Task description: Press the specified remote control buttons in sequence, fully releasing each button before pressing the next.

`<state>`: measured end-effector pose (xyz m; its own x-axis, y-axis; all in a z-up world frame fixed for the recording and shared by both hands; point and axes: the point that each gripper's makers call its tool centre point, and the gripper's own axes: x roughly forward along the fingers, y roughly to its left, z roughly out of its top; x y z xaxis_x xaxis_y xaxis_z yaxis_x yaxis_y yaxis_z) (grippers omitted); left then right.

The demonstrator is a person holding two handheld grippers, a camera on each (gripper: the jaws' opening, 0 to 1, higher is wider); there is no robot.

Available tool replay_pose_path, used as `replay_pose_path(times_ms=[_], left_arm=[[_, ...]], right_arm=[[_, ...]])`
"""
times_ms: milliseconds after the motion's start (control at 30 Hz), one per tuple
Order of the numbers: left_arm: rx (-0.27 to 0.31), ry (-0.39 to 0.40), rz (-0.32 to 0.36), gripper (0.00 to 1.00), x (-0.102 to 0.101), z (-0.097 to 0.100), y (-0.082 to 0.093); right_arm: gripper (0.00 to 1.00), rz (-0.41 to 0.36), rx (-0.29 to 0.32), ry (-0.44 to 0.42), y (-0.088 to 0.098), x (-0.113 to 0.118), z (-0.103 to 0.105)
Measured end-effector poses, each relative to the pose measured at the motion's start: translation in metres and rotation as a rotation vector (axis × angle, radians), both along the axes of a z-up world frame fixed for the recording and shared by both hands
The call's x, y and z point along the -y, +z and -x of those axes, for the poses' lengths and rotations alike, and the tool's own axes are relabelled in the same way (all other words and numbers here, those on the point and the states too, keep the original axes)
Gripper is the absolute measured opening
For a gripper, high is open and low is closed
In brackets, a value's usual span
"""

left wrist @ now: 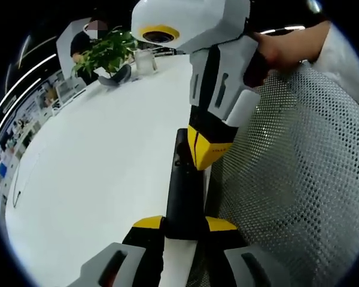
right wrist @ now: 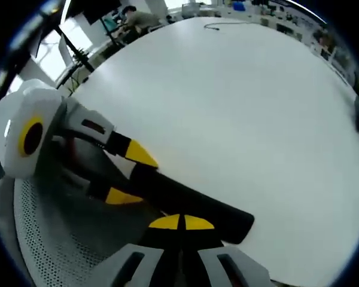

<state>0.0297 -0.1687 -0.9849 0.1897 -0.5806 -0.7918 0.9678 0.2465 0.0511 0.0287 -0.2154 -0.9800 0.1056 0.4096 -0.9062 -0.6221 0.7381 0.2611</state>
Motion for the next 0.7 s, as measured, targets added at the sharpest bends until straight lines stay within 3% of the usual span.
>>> replay_pose_path(times_ms=[400, 700], left_arm=[[-0.018, 0.010, -0.030, 0.24, -0.0097, 0.0004, -0.0002], [-0.024, 0.004, -0.029, 0.24, -0.0093, -0.0006, 0.0002]], right_arm=[[0.00, -0.017, -0.016, -0.010, 0.0003, -0.0015, -0.0017], [0.00, -0.084, -0.117, -0.100, 0.0016, 0.0008, -0.0025]])
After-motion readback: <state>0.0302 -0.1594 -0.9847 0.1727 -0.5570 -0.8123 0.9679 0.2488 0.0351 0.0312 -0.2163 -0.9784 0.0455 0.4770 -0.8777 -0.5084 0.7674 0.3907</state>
